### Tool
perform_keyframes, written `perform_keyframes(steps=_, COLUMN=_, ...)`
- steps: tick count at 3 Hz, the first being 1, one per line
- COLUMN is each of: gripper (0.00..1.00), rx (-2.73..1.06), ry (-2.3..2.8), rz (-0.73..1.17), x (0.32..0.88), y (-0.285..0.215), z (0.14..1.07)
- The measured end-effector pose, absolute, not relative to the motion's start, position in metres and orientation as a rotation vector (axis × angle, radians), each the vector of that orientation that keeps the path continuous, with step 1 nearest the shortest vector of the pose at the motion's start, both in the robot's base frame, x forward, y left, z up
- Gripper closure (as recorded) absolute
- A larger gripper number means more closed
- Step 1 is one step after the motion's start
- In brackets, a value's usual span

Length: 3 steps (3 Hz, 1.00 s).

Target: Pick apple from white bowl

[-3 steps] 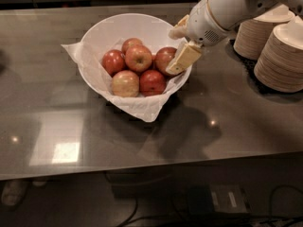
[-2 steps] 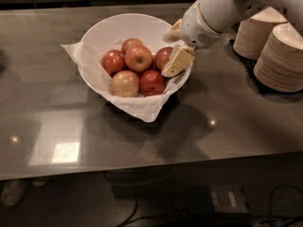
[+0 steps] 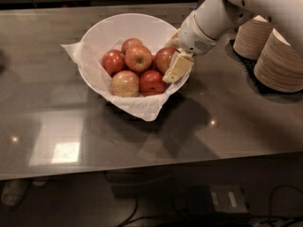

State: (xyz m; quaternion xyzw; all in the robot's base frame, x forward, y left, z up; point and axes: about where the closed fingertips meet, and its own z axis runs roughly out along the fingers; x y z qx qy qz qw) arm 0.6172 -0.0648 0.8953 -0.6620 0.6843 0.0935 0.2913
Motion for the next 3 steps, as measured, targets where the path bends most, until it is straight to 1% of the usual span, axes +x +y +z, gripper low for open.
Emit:
perform_keyframes(steps=1, gripper=0.53, rx=-1.765, ry=1.824, rz=0.249, x=0.6172, y=-0.0648, z=0.8953)
perform_keyframes(steps=3, gripper=0.99, rx=-1.747, ry=1.807, rz=0.280, x=0.6144, y=-0.0644, z=0.8968)
